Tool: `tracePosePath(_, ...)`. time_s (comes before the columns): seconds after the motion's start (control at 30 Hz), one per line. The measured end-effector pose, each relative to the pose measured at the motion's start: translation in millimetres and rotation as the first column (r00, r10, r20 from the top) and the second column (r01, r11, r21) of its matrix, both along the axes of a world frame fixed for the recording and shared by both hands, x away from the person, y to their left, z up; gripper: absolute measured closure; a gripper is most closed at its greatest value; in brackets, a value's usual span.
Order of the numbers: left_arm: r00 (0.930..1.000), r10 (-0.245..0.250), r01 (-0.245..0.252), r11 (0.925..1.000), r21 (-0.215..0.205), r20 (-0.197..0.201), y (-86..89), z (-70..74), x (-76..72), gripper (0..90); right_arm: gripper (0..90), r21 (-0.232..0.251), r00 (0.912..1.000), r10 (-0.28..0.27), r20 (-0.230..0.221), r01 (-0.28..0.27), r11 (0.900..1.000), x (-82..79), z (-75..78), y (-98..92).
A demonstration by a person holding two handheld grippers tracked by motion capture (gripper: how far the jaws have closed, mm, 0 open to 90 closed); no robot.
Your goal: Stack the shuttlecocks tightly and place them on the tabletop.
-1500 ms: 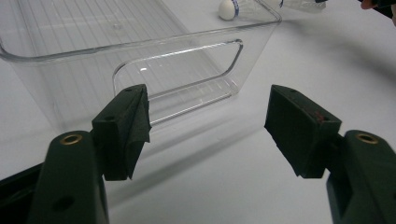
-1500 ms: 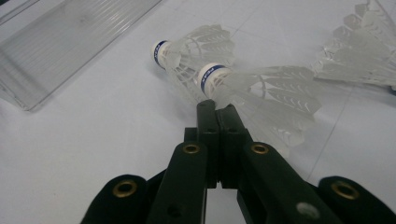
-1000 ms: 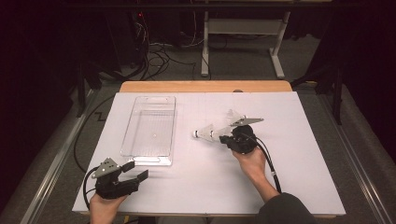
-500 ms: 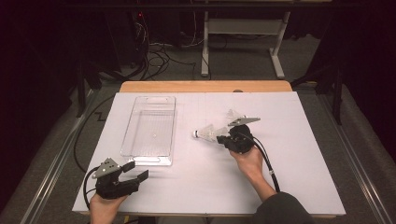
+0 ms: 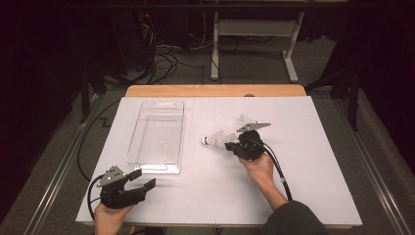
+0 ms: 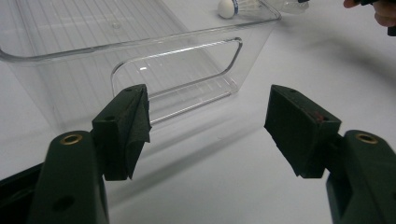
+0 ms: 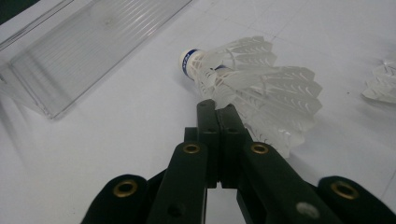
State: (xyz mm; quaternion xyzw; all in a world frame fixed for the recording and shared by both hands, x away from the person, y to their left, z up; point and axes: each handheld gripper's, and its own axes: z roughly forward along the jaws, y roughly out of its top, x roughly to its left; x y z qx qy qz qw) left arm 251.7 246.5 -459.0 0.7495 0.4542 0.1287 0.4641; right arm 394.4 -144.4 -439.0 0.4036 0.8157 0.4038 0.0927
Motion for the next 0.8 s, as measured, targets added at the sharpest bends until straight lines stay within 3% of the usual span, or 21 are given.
tracePosePath(0.8, 1.0000, 0.001, -0.001, 1.0000, -0.003, 0.002, 0.4, 0.2, -0.2, 31.6, 90.0, 0.006, 0.9998, 0.017, -0.011, -0.016, 1.000, 7.0, -3.0, 9.4)
